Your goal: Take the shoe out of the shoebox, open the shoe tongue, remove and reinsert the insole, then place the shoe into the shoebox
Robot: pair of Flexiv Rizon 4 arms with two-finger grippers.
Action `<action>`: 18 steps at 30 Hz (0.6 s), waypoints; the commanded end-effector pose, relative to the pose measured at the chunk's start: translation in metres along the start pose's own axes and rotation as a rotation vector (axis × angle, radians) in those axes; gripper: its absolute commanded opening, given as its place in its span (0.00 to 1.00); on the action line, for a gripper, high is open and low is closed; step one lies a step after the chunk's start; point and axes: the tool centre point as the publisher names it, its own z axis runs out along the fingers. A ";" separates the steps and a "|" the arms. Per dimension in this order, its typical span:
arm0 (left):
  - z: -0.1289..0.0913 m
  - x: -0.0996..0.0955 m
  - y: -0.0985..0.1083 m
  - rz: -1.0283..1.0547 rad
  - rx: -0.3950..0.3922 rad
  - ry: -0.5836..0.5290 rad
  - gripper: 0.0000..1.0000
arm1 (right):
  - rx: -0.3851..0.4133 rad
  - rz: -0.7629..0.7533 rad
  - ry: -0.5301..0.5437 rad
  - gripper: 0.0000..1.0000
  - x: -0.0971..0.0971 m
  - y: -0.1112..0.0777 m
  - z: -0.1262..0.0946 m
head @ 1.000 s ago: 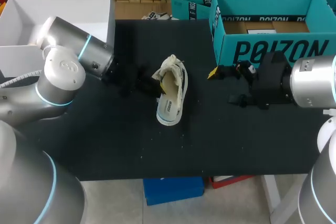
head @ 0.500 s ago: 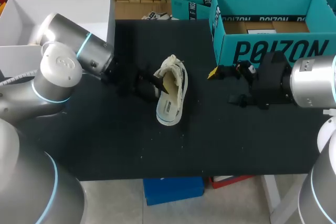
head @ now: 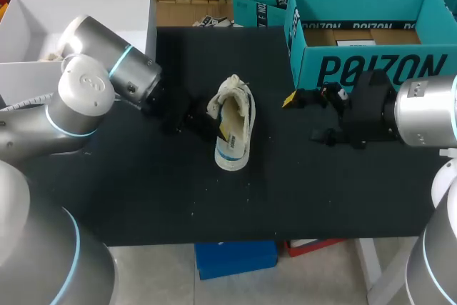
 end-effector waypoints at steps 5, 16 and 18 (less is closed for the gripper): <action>-0.003 -0.003 -0.002 0.006 0.013 -0.019 0.00 | 0.000 0.000 0.000 1.00 0.000 0.000 0.001; 0.004 -0.002 -0.011 0.000 0.046 -0.037 0.00 | 0.000 0.000 0.000 1.00 0.000 0.000 0.001; 0.005 -0.001 -0.010 -0.005 0.043 -0.036 0.00 | 0.000 0.000 0.000 1.00 0.000 0.000 0.001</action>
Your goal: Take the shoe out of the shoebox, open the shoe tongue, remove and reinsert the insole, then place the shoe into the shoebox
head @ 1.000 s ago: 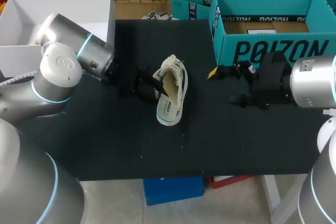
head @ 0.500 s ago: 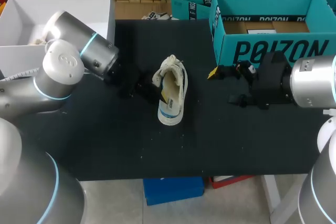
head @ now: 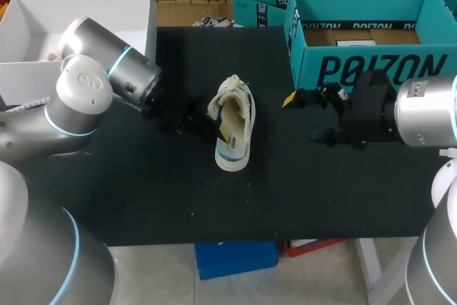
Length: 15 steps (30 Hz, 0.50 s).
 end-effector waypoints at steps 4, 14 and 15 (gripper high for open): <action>0.002 0.003 0.006 -0.001 -0.027 0.003 0.00 | 0.000 0.000 0.000 1.00 0.000 0.000 0.001; -0.002 0.003 0.020 0.001 -0.075 0.009 0.00 | 0.000 0.000 0.000 1.00 0.000 0.000 0.001; -0.003 0.003 0.021 -0.001 -0.081 0.011 0.00 | 0.000 0.000 0.000 1.00 0.000 0.000 0.001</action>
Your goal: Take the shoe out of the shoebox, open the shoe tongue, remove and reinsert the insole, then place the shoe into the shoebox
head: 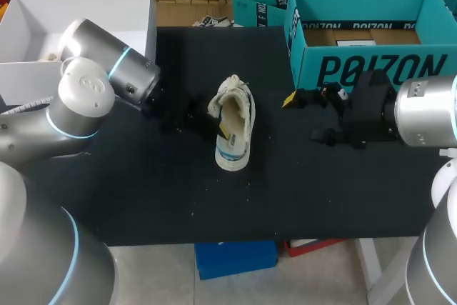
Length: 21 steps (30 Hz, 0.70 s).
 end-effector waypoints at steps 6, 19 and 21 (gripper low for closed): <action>0.002 0.003 0.009 -0.013 -0.031 0.010 0.00 | 0.000 0.000 0.000 1.00 0.000 0.000 0.001; -0.002 0.004 0.023 -0.042 -0.091 0.029 0.00 | 0.000 0.000 0.000 1.00 0.000 0.000 0.001; -0.003 0.005 0.025 -0.051 -0.105 0.041 0.00 | 0.000 0.000 0.000 1.00 0.000 0.000 0.001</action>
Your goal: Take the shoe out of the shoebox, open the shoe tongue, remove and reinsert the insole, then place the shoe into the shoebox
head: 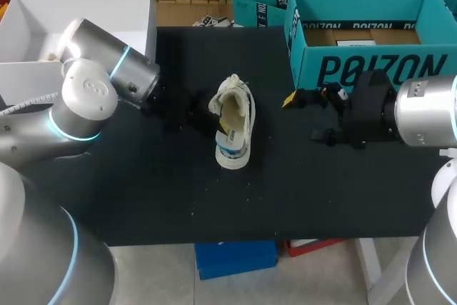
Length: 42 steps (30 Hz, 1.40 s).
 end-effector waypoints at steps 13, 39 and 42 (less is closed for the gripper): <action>-0.001 -0.003 -0.003 -0.019 -0.031 0.054 0.00 | 0.000 0.000 0.000 1.00 0.000 0.000 0.001; 0.005 -0.002 -0.021 -0.045 -0.097 0.162 0.00 | 0.000 0.000 0.000 1.00 0.000 0.000 0.001; 0.007 -0.003 -0.017 -0.044 -0.103 0.169 0.00 | 0.000 0.000 0.000 1.00 0.000 0.000 0.001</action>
